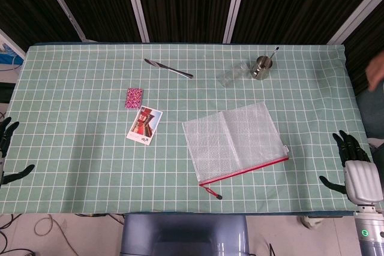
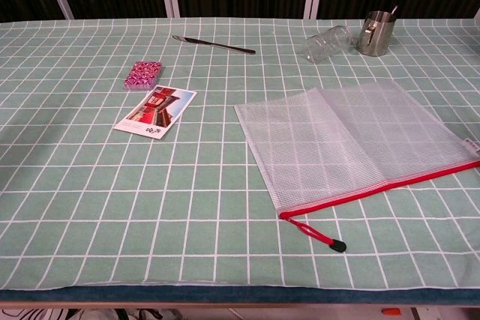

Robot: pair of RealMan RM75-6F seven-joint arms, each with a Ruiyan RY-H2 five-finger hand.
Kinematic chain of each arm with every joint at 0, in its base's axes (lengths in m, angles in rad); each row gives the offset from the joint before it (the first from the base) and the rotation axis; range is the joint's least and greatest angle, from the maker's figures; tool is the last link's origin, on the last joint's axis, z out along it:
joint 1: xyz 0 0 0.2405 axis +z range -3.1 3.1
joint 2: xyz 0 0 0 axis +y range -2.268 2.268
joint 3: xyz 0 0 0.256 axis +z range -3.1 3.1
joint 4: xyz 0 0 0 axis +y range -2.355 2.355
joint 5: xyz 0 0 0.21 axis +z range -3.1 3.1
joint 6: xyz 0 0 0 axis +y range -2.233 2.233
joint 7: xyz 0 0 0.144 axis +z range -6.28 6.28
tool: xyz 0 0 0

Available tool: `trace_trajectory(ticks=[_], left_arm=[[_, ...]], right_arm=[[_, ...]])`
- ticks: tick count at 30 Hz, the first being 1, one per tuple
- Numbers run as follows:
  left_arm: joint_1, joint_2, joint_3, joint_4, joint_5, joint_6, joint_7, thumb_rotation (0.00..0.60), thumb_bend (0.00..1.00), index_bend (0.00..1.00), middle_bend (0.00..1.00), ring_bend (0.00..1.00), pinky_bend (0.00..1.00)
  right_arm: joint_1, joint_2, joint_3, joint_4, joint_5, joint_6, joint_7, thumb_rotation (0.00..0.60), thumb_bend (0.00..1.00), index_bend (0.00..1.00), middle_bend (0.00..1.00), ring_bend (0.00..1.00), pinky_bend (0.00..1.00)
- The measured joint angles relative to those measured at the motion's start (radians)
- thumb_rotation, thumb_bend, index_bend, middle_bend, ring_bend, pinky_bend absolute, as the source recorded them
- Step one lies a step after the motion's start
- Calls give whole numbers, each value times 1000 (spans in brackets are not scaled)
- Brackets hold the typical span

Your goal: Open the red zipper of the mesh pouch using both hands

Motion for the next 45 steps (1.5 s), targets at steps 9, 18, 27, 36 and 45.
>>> trace_trajectory(ticks=[9,18,27,36,45], left_arm=[[1,0,0,0,0,2,0,600,54,0,0,0,0],[-2,-3,-2,-1,-8,-8,4,600,54,0,0,0,0],[-7,-10,-10,-3,-30,-21,26,600,54,0,0,0,0],[-8,-18,-15,-3,-42,-22,64,600,54,0,0,0,0],[-13,-27,-23,-5,-68,-36,106,600,54,0,0,0,0]], right_arm=[[1,2,0,-3,0,-2,0,600,118,0,0,0,216],[8,9,2,-22,-28,5,5,600,117,0,8,13,219],[62,33,6,-104,-105,-26,9,600,142,1,443,434,537],[176,4,29,-227,-97,-181,-99,600,215,206,872,847,863],[308,-138,47,-302,23,-364,-305,600,275,452,1000,1000,976]])
